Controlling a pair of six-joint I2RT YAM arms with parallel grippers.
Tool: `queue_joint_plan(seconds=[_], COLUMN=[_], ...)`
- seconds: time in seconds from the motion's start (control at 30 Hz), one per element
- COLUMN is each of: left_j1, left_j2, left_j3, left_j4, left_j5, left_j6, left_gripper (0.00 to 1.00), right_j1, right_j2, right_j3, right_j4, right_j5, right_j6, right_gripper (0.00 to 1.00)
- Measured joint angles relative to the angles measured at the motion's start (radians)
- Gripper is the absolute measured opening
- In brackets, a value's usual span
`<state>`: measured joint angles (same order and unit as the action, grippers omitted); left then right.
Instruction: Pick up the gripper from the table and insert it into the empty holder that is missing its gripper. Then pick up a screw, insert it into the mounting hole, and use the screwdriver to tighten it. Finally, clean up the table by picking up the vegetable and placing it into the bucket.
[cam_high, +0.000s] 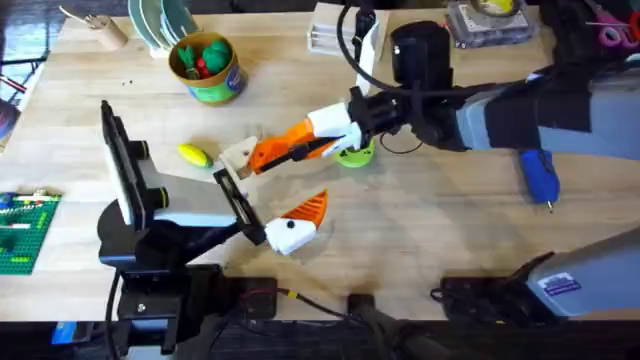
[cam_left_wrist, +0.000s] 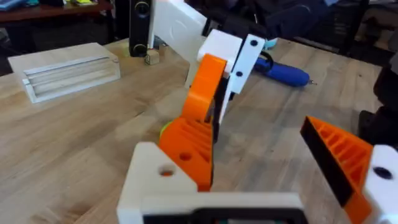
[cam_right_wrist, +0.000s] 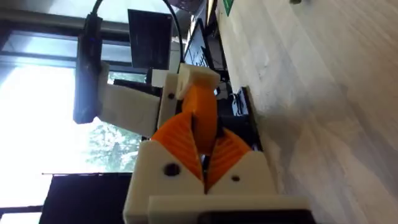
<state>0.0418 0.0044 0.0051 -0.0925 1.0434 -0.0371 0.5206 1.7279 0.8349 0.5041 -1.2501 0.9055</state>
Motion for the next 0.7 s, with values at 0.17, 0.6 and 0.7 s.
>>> queue_joint_plan(seconds=[0.17,0.6,0.7], left_j1=[0.0,0.012,0.013], left_j2=[0.0,0.0,0.0], left_j3=[0.0,0.0,0.0], left_j4=[0.0,0.007,0.007], left_j5=[-0.002,-0.049,-0.055], left_j6=[-0.004,-0.022,-0.025], left_gripper=[0.994,0.993,0.993], right_j1=[0.053,0.113,0.119], right_j2=[0.0,0.0,0.0], right_j3=[0.0,0.0,0.0], right_j4=[0.058,0.125,0.128], right_j5=[0.083,0.261,0.282], right_j6=[0.035,0.056,0.056], right_gripper=[0.009,0.008,0.008])
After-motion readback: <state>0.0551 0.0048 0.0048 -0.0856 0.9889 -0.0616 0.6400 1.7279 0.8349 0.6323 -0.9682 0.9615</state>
